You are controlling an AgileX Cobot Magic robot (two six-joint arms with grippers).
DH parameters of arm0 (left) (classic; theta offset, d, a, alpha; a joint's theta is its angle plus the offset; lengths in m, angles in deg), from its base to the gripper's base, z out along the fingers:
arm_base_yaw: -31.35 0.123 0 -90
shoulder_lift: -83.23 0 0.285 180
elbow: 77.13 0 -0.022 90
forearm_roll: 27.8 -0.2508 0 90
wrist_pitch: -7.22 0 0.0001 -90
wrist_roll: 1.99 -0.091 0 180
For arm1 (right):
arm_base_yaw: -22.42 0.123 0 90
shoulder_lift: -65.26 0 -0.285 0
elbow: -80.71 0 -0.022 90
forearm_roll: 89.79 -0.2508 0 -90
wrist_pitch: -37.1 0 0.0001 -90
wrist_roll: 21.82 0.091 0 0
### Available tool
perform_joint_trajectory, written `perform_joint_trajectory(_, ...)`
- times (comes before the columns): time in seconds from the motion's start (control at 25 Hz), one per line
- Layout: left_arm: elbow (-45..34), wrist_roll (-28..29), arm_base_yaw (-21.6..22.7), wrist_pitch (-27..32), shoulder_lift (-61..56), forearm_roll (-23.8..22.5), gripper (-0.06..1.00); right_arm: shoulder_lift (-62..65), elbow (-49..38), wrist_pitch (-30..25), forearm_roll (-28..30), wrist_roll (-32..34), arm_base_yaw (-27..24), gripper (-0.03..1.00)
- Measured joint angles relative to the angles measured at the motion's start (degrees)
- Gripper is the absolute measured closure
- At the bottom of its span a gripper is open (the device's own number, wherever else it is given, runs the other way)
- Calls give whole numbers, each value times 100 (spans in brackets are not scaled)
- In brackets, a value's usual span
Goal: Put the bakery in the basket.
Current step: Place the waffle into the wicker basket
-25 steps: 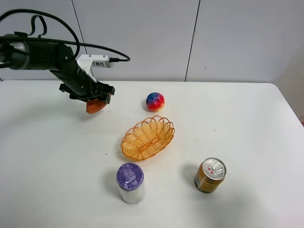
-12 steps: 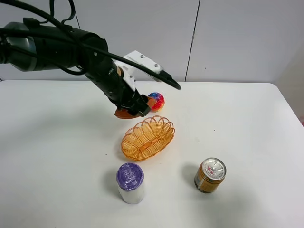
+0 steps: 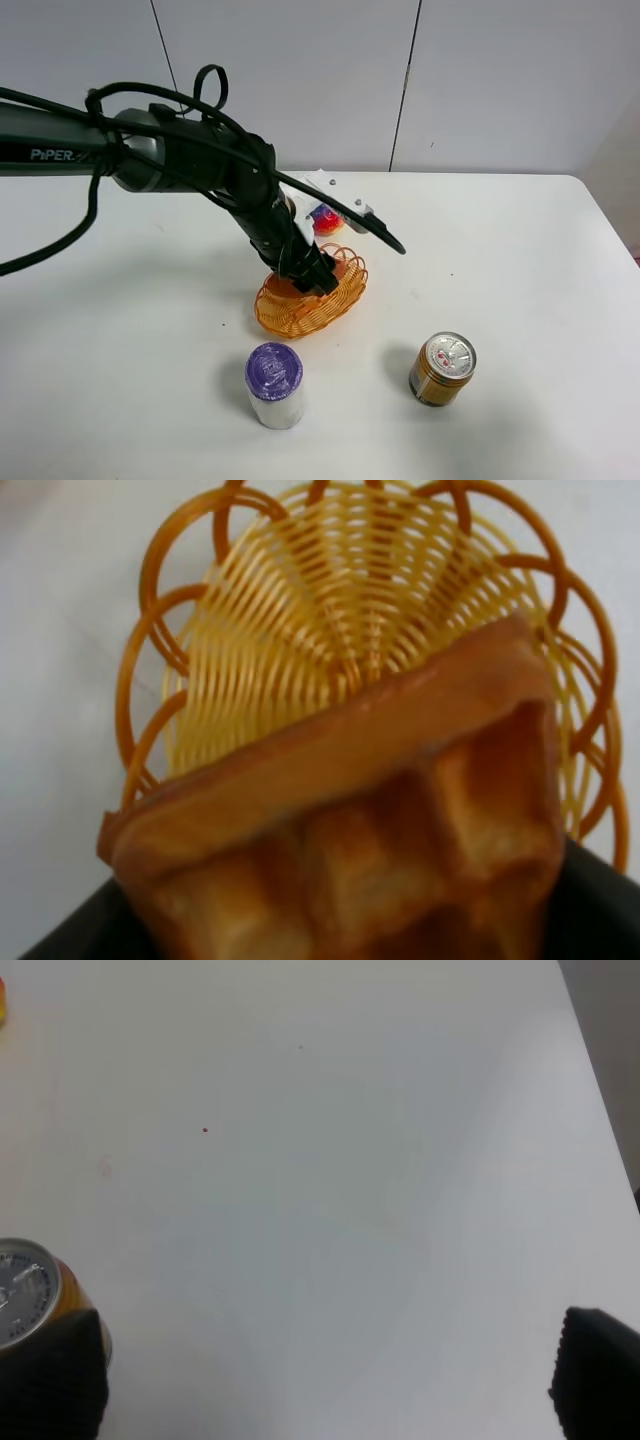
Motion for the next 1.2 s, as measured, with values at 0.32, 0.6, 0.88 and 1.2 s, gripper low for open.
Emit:
perform_joint_trajectory(0.32,0,0,0,-308,330,410,27,0,0,0,0,0,0,9)
perform_joint_trajectory(0.6,0,0,0,-427,330,438,27,0,0,0,0,0,0,9)
perform_joint_trajectory(0.88,0,0,0,-362,330,444,24,0,0,0,0,0,0,9)
perform_joint_trajectory(1.2,0,66,0,-485,330,462,-4,0,0,0,0,0,0,9)
